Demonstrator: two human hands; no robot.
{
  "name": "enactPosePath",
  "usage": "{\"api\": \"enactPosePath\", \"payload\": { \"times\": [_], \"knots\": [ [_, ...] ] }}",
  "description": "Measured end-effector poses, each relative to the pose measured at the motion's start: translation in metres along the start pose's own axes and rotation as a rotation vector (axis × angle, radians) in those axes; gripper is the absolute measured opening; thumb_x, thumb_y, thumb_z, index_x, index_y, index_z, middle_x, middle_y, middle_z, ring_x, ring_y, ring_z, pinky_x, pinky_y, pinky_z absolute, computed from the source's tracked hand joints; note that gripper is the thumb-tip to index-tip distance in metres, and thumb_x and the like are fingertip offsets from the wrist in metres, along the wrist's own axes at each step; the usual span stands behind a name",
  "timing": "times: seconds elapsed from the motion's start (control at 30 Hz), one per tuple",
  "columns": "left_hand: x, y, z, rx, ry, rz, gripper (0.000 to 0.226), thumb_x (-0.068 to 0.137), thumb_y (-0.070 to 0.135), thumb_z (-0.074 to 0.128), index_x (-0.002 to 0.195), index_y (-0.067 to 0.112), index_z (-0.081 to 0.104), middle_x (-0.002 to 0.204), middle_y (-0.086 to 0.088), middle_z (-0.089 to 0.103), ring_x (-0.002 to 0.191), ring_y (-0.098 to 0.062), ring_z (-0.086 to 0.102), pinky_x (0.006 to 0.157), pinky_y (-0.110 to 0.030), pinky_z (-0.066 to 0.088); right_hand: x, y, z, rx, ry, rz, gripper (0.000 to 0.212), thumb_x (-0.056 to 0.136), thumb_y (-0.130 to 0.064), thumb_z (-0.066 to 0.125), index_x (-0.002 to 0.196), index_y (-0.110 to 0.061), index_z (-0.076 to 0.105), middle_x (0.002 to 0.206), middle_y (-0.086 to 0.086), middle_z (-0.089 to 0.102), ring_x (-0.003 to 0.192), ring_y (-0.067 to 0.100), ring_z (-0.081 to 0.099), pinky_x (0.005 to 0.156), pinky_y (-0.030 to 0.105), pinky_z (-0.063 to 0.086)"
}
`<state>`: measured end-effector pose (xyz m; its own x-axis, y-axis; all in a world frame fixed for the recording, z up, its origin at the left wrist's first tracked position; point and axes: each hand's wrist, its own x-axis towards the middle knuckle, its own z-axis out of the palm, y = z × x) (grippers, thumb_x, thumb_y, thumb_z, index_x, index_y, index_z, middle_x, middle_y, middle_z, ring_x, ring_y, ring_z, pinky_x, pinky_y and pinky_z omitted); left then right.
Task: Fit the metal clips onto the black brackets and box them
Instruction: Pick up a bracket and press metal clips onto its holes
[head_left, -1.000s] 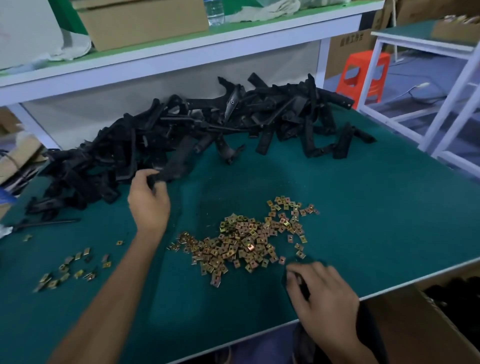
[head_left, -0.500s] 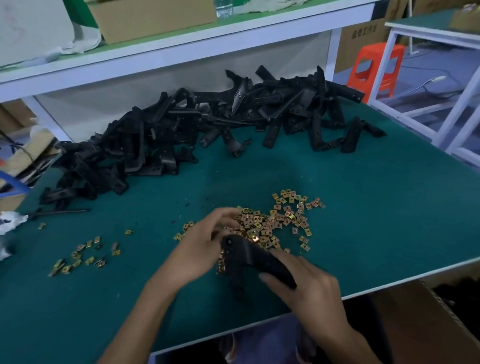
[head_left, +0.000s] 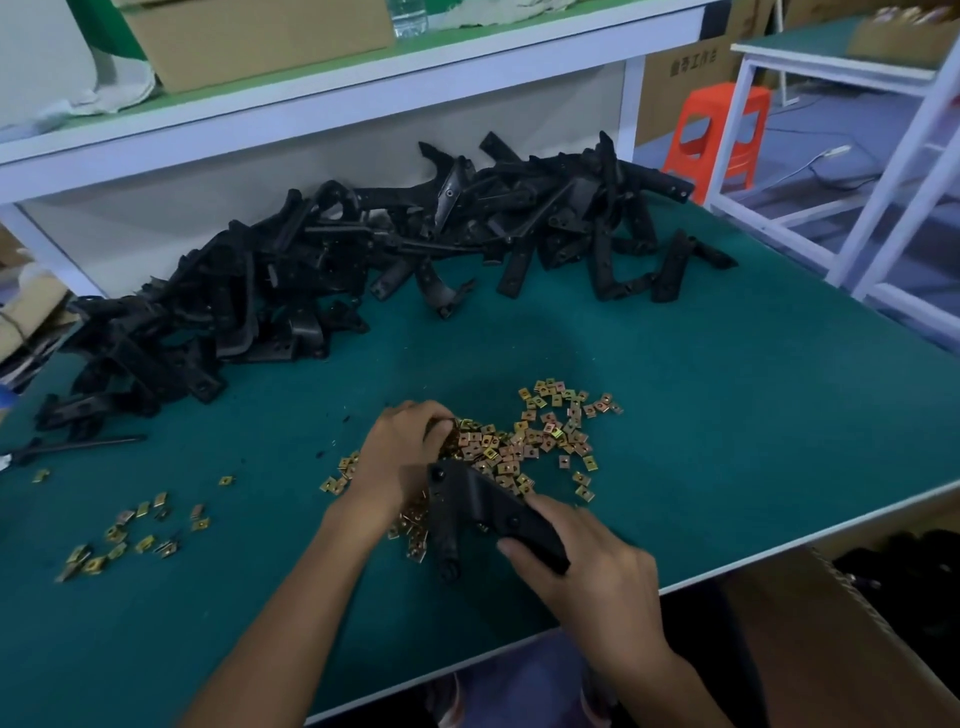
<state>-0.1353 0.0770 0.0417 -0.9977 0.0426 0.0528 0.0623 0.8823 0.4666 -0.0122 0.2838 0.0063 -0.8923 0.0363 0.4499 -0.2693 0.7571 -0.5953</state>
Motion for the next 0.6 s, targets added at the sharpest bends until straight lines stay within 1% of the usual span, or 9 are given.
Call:
{"api": "enactPosePath", "payload": {
  "times": [0.1, 0.13, 0.2, 0.27, 0.37, 0.43, 0.5, 0.57, 0.6],
  "knots": [
    [-0.009, -0.002, -0.004, -0.150, 0.065, -0.059, 0.019, 0.102, 0.026, 0.056, 0.115, 0.021, 0.069, 0.107, 0.009, 0.070, 0.102, -0.010, 0.063, 0.084, -0.024, 0.044, 0.001, 0.000, -0.001, -0.013, -0.032, 0.015, 0.050, 0.082, -0.066, 0.058, 0.112, -0.030, 0.075, 0.086, -0.011, 0.071, 0.068, 0.017, 0.072, 0.050, 0.030, 0.055],
    [-0.013, -0.004, -0.005, -0.211, 0.082, -0.077, 0.020, 0.102, 0.027, 0.055, 0.117, 0.022, 0.068, 0.105, 0.012, 0.070, 0.099, -0.006, 0.064, 0.081, -0.022, 0.044, 0.001, -0.001, -0.001, -0.023, -0.048, 0.021, 0.051, 0.081, -0.068, 0.058, 0.113, -0.032, 0.075, 0.087, -0.012, 0.071, 0.069, 0.017, 0.072, 0.050, 0.031, 0.054],
    [-0.022, -0.008, -0.008, -0.275, 0.094, -0.090, 0.020, 0.103, 0.029, 0.053, 0.118, 0.027, 0.067, 0.102, 0.015, 0.071, 0.094, -0.001, 0.064, 0.075, -0.020, 0.046, 0.001, -0.001, -0.001, -0.039, -0.067, 0.028, 0.050, 0.078, -0.066, 0.065, 0.114, -0.032, 0.074, 0.089, -0.012, 0.071, 0.070, 0.018, 0.072, 0.050, 0.033, 0.054],
    [-0.030, -0.012, -0.012, -0.307, 0.089, -0.108, 0.014, 0.104, 0.028, 0.052, 0.112, 0.030, 0.064, 0.097, 0.014, 0.072, 0.090, -0.003, 0.065, 0.073, -0.026, 0.048, 0.000, 0.000, 0.000, -0.048, -0.072, 0.034, 0.047, 0.077, -0.061, 0.073, 0.114, -0.032, 0.074, 0.088, -0.012, 0.071, 0.070, 0.018, 0.072, 0.051, 0.034, 0.054],
    [-0.039, -0.014, -0.018, -0.379, 0.077, -0.165, 0.009, 0.103, 0.027, 0.053, 0.100, 0.032, 0.059, 0.092, 0.009, 0.070, 0.082, -0.010, 0.063, 0.071, -0.030, 0.046, 0.000, -0.001, 0.000, -0.045, -0.103, 0.064, 0.045, 0.076, -0.054, 0.083, 0.115, -0.033, 0.074, 0.090, -0.011, 0.072, 0.073, 0.019, 0.073, 0.053, 0.035, 0.054],
    [-0.048, -0.014, -0.022, -0.542, 0.091, -0.217, 0.014, 0.103, 0.021, 0.055, 0.101, 0.032, 0.062, 0.091, 0.007, 0.072, 0.082, -0.010, 0.064, 0.074, -0.029, 0.048, 0.002, 0.000, 0.000, -0.036, -0.120, 0.082, 0.047, 0.074, -0.055, 0.083, 0.116, -0.035, 0.072, 0.094, -0.011, 0.073, 0.079, 0.020, 0.074, 0.057, 0.036, 0.055],
    [-0.059, -0.013, -0.024, -0.704, 0.110, -0.232, 0.025, 0.102, 0.012, 0.054, 0.101, 0.033, 0.068, 0.090, 0.010, 0.074, 0.080, -0.003, 0.065, 0.076, -0.024, 0.052, 0.005, 0.000, 0.000, -0.002, -0.140, 0.106, 0.048, 0.076, -0.058, 0.079, 0.118, -0.038, 0.069, 0.101, -0.015, 0.073, 0.087, 0.018, 0.073, 0.064, 0.036, 0.055],
    [-0.067, -0.010, -0.026, -0.778, 0.129, -0.230, 0.031, 0.101, 0.008, 0.054, 0.096, 0.032, 0.074, 0.088, 0.007, 0.074, 0.078, -0.002, 0.064, 0.073, -0.020, 0.052, 0.008, 0.001, 0.001, 0.044, -0.155, 0.131, 0.046, 0.077, -0.061, 0.075, 0.118, -0.041, 0.067, 0.102, -0.018, 0.071, 0.091, 0.014, 0.070, 0.069, 0.033, 0.053],
    [-0.070, -0.010, -0.026, -0.774, 0.141, -0.235, 0.031, 0.101, 0.008, 0.055, 0.093, 0.031, 0.074, 0.088, 0.005, 0.074, 0.078, -0.002, 0.064, 0.073, -0.021, 0.051, 0.010, 0.001, 0.001, 0.067, -0.155, 0.146, 0.044, 0.078, -0.061, 0.073, 0.117, -0.042, 0.066, 0.099, -0.019, 0.071, 0.090, 0.013, 0.070, 0.069, 0.033, 0.053]
  ]
}}
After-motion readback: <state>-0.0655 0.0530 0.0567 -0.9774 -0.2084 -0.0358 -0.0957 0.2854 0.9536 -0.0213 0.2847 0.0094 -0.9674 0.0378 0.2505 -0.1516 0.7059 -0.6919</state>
